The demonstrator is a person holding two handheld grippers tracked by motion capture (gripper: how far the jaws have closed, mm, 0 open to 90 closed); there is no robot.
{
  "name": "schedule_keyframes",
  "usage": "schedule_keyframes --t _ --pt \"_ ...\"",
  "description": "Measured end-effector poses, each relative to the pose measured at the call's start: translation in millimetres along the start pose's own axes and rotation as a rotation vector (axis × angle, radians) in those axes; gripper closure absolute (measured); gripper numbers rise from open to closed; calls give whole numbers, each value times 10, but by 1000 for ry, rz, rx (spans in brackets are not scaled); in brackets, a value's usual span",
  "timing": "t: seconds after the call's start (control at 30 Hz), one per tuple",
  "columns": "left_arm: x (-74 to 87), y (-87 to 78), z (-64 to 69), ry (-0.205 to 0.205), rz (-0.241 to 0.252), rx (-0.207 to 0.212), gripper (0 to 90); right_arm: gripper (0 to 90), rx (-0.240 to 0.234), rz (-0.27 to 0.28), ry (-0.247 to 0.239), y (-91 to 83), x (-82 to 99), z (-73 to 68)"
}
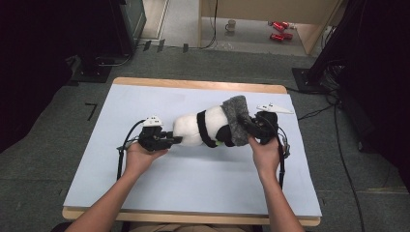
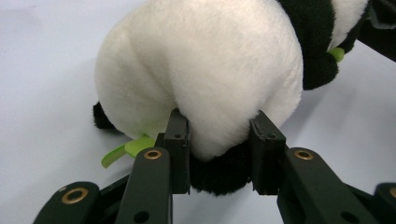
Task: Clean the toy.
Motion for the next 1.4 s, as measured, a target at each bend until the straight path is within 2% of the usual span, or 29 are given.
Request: schedule_keyframes --t 0.1,0.23,0.43,0.57,0.63,0.7,0.73,0.8,0.83,0.9,1.0,1.13,1.23,1.4 --pt "-17 0 20 1 0 0 666 788 -52 31 -6 -74 -76 -177" --pt "-39 -9 54 4 -3 0 667 788 -114 33 -46 -50 -90 -491" --pt "-47 -10 89 6 1 -11 664 787 -207 -17 -86 154 64 -937" --pt "-36 -11 114 2 1 -21 662 787 -240 -62 -119 319 202 -1135" --pt "-36 -15 132 -5 1 -22 661 784 -255 -96 -118 421 295 -1189" --pt "-22 0 152 5 -12 -39 660 777 -255 -147 -126 539 412 -1193" --pt "-10 10 152 13 -20 -42 659 781 -241 -152 -151 584 459 -1160" --pt "-5 22 149 16 -16 -44 660 785 -237 -160 -147 592 476 -1104" --pt "-6 19 139 19 -15 -44 661 787 -227 -162 -154 585 468 -1082" --pt "-5 18 128 15 -15 -36 661 798 -177 -168 -188 546 437 -992" --pt "-16 22 125 17 -19 -29 662 800 -174 -169 -162 489 407 -890" --pt "-18 7 76 -1 -26 -15 662 799 -132 -140 -193 379 322 -823" --pt "-25 -1 57 -2 -28 -12 661 797 -117 -112 -176 292 239 -744" --pt "-45 -3 32 1 -34 -9 661 793 -111 -90 -107 191 188 -547"
Point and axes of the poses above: each handheld gripper's, and its own axes: y roughly forward along the jaws, x roughly out of its underside, z roughly to its right, the point moved 8 cm from there along y, roughly forward along the jaws, and after that the axes turned 1 degree about -y, right-handed, at the moved point
